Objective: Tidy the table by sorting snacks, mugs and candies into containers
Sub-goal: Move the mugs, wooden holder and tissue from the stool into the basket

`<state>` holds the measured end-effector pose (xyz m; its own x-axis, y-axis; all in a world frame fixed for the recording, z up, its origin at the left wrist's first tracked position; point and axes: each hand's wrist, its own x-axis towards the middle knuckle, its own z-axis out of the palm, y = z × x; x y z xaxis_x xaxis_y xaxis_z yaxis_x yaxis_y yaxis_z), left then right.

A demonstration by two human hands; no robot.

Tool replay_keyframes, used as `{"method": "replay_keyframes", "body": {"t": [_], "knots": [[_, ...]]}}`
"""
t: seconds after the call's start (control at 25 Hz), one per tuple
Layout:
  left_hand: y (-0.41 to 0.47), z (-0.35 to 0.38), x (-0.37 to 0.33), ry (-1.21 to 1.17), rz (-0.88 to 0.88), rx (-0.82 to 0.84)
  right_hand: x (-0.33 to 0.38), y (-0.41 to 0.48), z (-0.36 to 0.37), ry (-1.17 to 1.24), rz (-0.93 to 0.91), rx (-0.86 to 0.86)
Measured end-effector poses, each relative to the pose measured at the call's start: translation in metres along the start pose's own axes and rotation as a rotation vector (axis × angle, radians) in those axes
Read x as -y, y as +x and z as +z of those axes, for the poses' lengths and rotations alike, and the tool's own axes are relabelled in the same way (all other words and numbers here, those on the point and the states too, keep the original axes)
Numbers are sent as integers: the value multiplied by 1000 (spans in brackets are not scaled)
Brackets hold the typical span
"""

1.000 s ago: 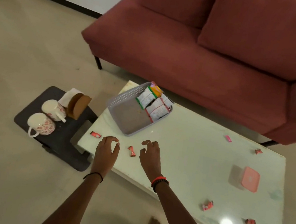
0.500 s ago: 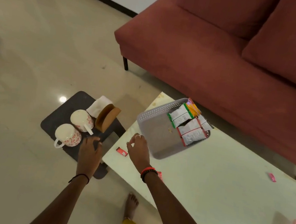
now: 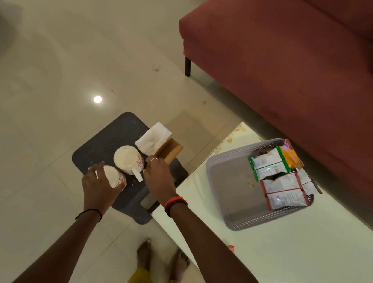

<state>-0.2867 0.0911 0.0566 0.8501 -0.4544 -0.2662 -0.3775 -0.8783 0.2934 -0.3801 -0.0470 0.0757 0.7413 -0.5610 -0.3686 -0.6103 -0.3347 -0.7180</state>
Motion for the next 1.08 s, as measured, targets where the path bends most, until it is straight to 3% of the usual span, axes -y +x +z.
{"method": "replay_keyframes", "body": {"t": [0.16, 0.4, 0.64, 0.8, 1.08], "knots": [[26, 5, 27, 144, 47, 159, 15, 35, 24, -159, -93, 78], [42, 9, 49, 31, 119, 253, 21, 67, 57, -274, -88, 146], [59, 7, 59, 21, 328, 314, 21, 86, 70, -446, -123, 152], [60, 6, 61, -146, 220, 378, 24, 92, 71, -444, -106, 168], [54, -21, 90, -89, 50, 306, 39, 74, 70, -393, -74, 153]]}}
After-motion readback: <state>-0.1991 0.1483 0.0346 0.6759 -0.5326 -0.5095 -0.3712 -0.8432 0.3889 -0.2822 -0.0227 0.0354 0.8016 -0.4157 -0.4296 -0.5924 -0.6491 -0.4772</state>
